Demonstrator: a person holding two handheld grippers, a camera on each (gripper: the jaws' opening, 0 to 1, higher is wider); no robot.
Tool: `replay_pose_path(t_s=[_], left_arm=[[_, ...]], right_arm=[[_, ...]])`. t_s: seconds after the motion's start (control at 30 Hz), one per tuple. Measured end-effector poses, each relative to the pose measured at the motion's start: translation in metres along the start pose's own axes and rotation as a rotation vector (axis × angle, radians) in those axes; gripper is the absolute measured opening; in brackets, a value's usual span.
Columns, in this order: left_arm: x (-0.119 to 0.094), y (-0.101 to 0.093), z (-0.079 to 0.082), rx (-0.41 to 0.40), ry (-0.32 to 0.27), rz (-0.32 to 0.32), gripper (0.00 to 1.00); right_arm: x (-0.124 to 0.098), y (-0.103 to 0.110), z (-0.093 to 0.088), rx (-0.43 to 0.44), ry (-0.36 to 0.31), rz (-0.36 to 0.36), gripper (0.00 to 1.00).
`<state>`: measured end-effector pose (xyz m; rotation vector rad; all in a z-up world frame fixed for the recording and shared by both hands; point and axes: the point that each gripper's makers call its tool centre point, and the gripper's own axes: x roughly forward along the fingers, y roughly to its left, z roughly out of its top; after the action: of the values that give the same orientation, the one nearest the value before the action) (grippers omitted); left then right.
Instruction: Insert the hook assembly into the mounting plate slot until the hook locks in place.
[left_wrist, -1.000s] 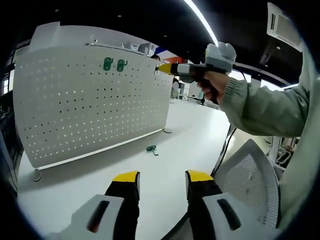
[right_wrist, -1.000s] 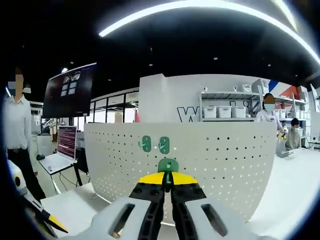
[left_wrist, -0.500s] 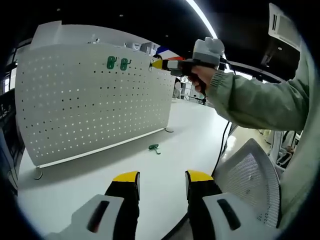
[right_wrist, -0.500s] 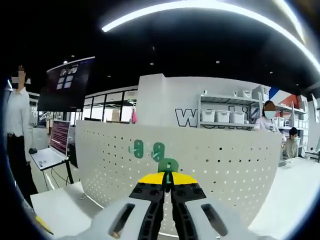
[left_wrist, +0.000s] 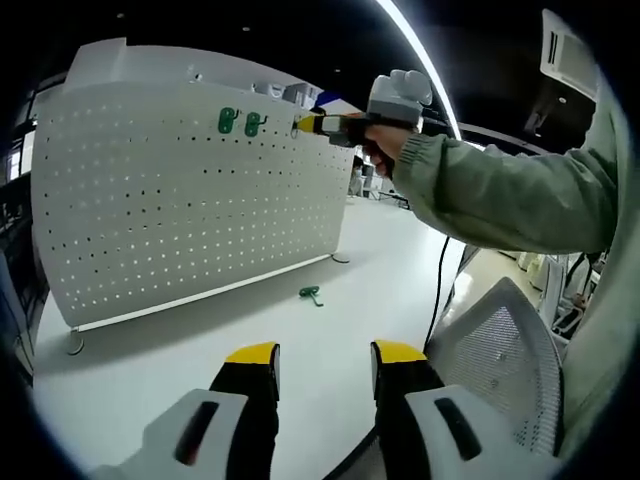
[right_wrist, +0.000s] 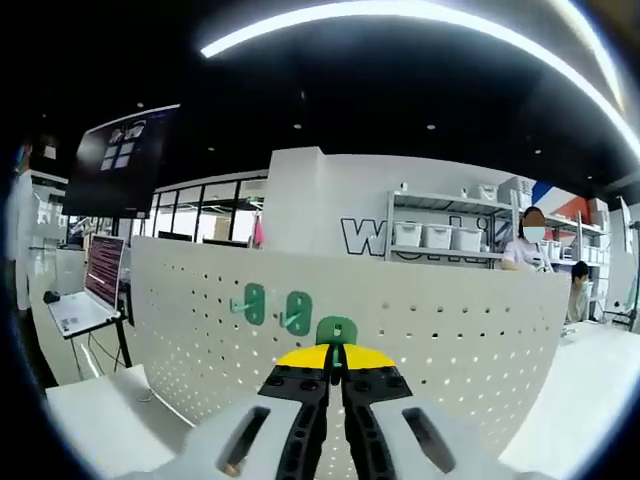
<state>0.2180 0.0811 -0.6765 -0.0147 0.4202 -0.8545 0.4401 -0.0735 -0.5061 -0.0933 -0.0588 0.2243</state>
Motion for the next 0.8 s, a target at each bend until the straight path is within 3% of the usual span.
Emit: replay_pose_path(t_s=[0.8], left_arm=[[0.002,0.001,-0.006,-0.015,0.019,-0.002,0.37]], right_arm=[[0.037,-0.010,0.003,-0.034,0.006,-0.031,0.02]])
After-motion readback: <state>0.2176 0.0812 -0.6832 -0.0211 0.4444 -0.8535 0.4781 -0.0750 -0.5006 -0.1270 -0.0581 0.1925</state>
